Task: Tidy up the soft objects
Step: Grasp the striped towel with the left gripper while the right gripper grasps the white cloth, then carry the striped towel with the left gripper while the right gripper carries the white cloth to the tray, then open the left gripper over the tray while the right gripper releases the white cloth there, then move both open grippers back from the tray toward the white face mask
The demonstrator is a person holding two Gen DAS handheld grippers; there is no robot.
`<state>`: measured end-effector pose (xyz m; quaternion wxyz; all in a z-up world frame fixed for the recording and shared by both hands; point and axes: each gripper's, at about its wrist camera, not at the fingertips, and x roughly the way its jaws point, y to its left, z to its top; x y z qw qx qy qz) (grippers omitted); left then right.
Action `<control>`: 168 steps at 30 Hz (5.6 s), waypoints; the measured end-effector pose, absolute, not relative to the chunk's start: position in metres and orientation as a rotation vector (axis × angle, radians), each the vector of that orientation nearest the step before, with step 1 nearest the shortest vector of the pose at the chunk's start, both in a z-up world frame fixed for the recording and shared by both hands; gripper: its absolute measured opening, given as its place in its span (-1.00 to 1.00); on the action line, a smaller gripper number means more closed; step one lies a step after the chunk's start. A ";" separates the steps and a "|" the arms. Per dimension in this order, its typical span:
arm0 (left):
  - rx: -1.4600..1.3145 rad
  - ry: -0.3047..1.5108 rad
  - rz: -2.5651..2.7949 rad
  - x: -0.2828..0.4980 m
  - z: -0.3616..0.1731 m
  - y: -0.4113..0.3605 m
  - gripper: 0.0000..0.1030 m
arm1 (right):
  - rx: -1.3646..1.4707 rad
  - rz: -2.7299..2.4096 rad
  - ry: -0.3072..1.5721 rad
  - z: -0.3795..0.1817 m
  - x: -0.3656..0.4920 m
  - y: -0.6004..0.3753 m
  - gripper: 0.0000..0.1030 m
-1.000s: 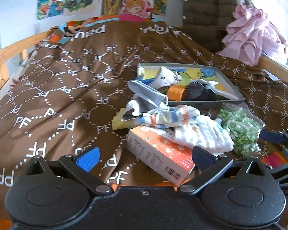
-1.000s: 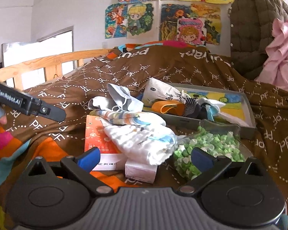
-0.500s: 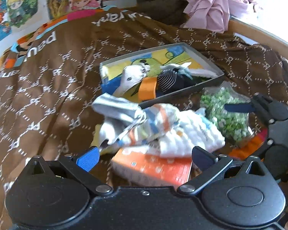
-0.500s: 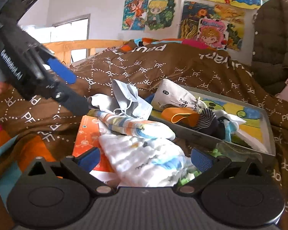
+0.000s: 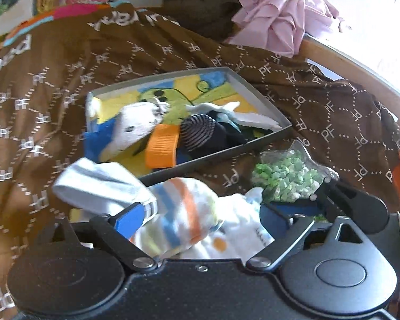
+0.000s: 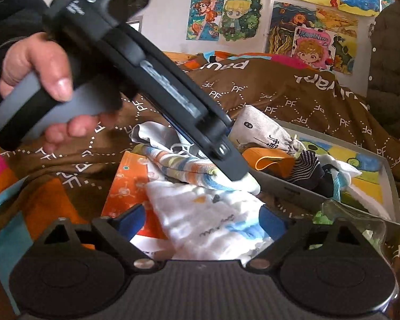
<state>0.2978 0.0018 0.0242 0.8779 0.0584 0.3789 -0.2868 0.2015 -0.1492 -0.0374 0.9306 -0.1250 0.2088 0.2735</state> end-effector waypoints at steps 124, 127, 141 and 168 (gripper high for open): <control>-0.052 0.492 -0.497 0.363 0.024 -0.070 0.63 | -0.054 0.078 0.293 0.026 0.269 -0.284 0.62; -0.042 0.457 -0.488 0.347 0.033 -0.065 0.79 | -0.049 0.085 0.278 0.032 0.256 -0.282 0.71; -0.012 0.437 -0.347 0.264 0.056 -0.025 0.98 | 0.002 0.156 0.296 0.048 0.200 -0.268 0.96; -0.111 0.554 -0.241 0.098 0.005 0.007 0.98 | 0.057 0.172 0.434 0.022 0.070 -0.251 0.99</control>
